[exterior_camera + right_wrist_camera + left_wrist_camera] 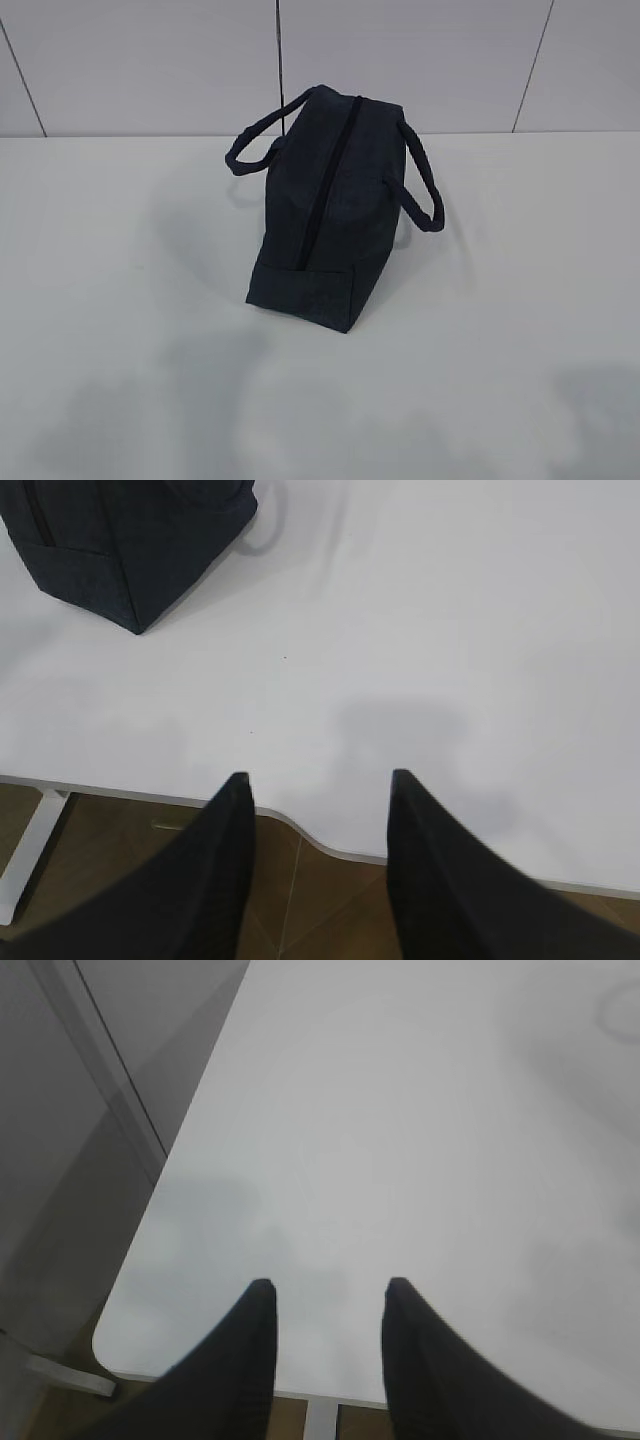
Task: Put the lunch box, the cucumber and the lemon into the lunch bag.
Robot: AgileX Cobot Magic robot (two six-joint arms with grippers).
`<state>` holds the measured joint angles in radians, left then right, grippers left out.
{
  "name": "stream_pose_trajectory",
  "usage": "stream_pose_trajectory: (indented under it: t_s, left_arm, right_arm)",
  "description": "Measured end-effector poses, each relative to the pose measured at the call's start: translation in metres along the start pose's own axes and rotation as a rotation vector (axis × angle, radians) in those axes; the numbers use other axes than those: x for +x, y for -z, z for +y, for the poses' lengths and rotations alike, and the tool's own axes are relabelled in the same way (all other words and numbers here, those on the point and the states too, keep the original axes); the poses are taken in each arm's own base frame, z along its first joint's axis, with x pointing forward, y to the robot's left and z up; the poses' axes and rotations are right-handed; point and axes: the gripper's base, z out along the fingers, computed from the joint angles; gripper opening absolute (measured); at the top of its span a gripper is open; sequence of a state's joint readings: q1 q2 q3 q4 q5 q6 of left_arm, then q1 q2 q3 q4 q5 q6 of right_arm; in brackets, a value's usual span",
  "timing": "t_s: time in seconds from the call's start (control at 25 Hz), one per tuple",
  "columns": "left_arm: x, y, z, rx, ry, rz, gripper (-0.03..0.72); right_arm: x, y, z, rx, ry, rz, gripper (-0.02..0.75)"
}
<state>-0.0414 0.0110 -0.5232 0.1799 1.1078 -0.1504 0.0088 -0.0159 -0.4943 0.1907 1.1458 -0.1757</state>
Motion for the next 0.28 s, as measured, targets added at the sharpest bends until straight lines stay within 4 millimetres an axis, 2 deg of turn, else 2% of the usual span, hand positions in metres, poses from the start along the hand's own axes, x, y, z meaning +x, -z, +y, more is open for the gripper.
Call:
stream_pose_trajectory:
  t_s: [0.28]
  left_arm:
    - [0.0, 0.0, 0.0, 0.0, 0.0, 0.0, 0.241]
  right_arm:
    - [0.0, 0.0, 0.0, 0.0, 0.0, 0.0, 0.335]
